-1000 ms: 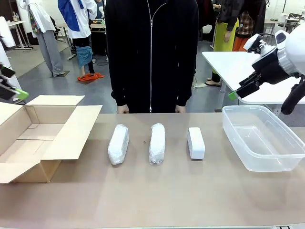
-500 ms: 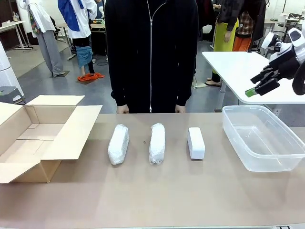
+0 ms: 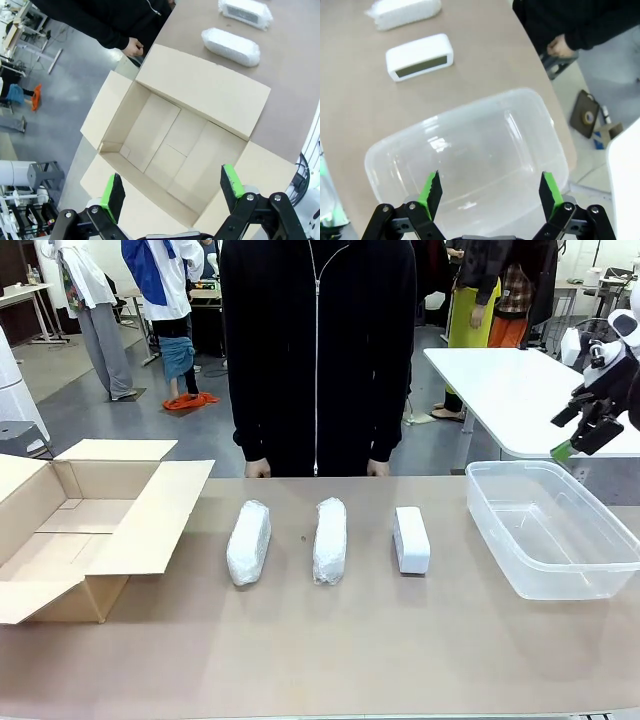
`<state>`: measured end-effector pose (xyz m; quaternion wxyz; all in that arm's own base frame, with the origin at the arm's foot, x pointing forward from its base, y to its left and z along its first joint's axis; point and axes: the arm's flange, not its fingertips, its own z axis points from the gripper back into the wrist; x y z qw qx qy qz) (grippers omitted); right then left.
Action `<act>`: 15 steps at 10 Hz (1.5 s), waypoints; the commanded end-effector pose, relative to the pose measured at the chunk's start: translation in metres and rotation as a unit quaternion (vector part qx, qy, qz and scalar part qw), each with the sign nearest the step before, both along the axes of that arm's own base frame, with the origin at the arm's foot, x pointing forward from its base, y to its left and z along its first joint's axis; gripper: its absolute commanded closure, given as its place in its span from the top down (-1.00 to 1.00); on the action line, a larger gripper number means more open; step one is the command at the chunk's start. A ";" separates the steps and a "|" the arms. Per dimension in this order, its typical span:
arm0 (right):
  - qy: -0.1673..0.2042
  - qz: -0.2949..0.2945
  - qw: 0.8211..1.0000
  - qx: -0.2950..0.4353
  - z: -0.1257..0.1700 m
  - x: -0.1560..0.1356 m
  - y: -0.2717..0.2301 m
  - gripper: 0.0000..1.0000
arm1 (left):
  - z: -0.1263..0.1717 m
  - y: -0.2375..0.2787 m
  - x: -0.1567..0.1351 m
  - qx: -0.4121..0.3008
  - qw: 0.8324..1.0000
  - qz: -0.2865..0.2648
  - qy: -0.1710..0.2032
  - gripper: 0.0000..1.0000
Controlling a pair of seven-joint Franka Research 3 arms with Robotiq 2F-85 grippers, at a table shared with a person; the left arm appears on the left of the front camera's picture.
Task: Separate and place wrapped and unwrapped clocks.
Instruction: Pick up the Digital clock indicated by the person.
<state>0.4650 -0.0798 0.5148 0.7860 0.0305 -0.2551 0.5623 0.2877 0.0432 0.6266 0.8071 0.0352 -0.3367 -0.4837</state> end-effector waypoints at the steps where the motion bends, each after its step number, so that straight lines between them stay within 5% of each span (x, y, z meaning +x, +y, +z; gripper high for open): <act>1: -0.001 0.000 1.000 -0.002 0.012 0.002 -0.013 1.00 | 0.004 0.017 0.002 0.006 0.999 -0.033 0.005 1.00; 4: -0.002 -0.006 1.000 0.020 0.015 0.000 -0.021 1.00 | 0.000 0.038 0.000 -0.005 0.993 -0.119 -0.002 1.00; 6: -0.008 -0.015 1.000 0.012 0.010 -0.002 -0.014 1.00 | -0.002 0.027 -0.001 0.006 0.997 -0.077 -0.005 1.00; 15: -0.003 -0.020 1.000 0.013 0.016 -0.003 -0.020 1.00 | -0.002 0.027 -0.001 0.006 0.997 -0.077 -0.005 1.00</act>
